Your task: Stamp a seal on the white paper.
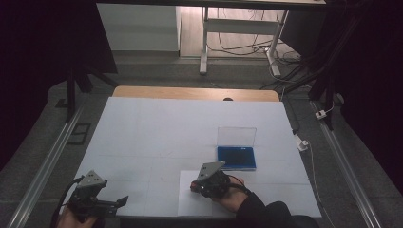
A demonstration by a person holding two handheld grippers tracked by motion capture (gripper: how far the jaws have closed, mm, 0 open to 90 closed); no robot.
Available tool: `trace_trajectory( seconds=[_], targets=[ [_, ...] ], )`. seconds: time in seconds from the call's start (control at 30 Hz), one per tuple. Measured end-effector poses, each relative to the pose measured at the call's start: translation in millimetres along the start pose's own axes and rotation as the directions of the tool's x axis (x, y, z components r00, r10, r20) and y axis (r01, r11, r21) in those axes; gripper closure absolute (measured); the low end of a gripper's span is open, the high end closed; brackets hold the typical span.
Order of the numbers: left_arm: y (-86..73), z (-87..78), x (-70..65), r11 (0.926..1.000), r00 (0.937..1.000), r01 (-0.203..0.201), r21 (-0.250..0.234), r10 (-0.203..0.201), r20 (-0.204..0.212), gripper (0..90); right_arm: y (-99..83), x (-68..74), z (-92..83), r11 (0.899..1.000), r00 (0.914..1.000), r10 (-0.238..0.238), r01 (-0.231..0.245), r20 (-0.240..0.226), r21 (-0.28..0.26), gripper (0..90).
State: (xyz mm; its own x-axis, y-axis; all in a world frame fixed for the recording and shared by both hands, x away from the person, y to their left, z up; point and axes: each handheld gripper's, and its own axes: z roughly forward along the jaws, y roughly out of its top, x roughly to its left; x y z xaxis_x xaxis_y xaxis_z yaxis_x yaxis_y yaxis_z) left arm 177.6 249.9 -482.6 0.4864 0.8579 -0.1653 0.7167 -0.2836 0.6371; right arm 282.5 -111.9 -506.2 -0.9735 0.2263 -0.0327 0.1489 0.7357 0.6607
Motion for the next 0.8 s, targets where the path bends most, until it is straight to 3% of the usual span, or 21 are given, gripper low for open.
trace_trajectory(
  seconds=[0.07,0.23,0.33,0.53,0.8],
  targets=[
    [0.0,0.0,-0.1,1.0000,1.0000,0.000,0.001,0.000,0.000,3.7,0.5,1.3,-0.1,1.000,0.9998,-0.018,0.018,0.010,0.006,80.9],
    [-0.2,-0.4,0.7,1.0000,1.0000,0.004,-0.002,-0.004,0.003,3.7,-1.1,-4.8,-0.1,0.999,0.9988,0.039,-0.039,-0.029,-0.008,80.8],
    [-0.5,-0.8,1.3,1.0000,1.0000,0.006,-0.004,-0.006,0.005,3.7,-0.4,-5.4,-0.8,1.000,0.9997,0.010,-0.010,-0.024,0.003,80.6],
    [-0.7,-1.0,1.5,0.9999,0.9999,0.008,-0.008,-0.008,0.008,3.7,-0.2,-7.1,-0.9,0.999,0.9989,0.035,-0.035,-0.033,-0.009,80.2],
    [-0.9,-1.3,1.6,0.9999,0.9999,0.012,-0.009,-0.012,0.008,3.7,4.9,-5.1,-9.0,0.999,0.9996,0.019,-0.020,-0.019,-0.048,80.2]
  ],
)
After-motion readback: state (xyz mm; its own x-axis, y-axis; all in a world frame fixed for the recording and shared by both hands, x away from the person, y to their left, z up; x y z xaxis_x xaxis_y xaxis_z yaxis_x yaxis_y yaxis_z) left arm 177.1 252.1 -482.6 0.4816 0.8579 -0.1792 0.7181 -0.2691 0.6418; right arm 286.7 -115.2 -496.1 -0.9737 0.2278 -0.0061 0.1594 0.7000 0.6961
